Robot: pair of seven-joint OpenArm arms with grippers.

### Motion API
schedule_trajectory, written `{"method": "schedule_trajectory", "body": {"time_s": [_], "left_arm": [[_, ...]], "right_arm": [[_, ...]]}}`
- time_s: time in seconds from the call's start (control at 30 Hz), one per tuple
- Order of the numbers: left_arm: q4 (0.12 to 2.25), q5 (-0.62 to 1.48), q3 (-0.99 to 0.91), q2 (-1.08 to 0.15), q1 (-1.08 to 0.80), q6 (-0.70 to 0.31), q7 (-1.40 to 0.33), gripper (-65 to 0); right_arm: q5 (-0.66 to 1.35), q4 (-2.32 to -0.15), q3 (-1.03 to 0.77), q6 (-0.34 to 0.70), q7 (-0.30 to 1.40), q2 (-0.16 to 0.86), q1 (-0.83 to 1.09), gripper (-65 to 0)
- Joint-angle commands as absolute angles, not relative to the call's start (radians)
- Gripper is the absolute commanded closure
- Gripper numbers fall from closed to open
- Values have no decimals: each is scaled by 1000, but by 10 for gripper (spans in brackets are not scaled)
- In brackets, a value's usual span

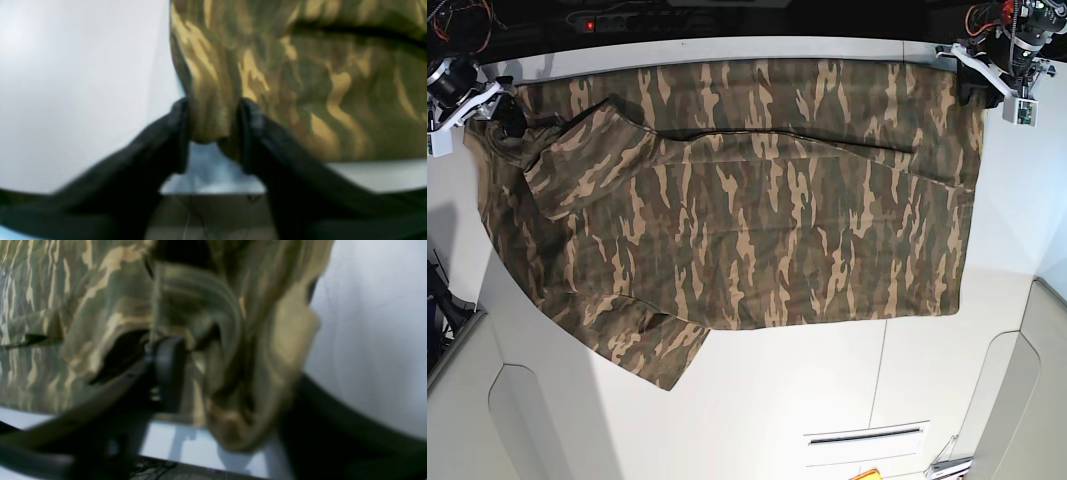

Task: Fold the T-shirt properly
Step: 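Release the hem and open both grippers, then grasp the folded edge of the shirt with both grippers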

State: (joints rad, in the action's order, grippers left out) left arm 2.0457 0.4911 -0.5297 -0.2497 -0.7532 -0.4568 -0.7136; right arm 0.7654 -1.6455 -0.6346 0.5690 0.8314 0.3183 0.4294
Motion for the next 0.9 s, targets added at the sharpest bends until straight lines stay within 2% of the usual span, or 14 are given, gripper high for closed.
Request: {"method": "schedule_trajectory", "body": {"time_s": [0.0,0.17,0.33,0.53,0.73,0.87], "left_arm": [[2058,492,-538,-261,-762,-482,-710,-275],[2058,459,-565,-261,-762,-495,-706,-275],[2058,503,-677,-262,-717,-472,-688,-275],[2058,610,-760,-266,-612,-503,-673,-276],[1989,610,-738,-323,-474,-509,-669,-276],[1815,611,-708,-403,-363,-509,-654,-354]], "right_arm": [[773,-1662,-655,572,807,336,427,-325],[775,-1662,-733,572,737,353,426,-325],[754,-1662,-762,571,706,409,379,-325],[661,-1633,-756,546,646,437,235,-325],[611,-1470,-667,546,616,438,32,-325],[541,-1291,-566,546,551,437,-111,-325]]}}
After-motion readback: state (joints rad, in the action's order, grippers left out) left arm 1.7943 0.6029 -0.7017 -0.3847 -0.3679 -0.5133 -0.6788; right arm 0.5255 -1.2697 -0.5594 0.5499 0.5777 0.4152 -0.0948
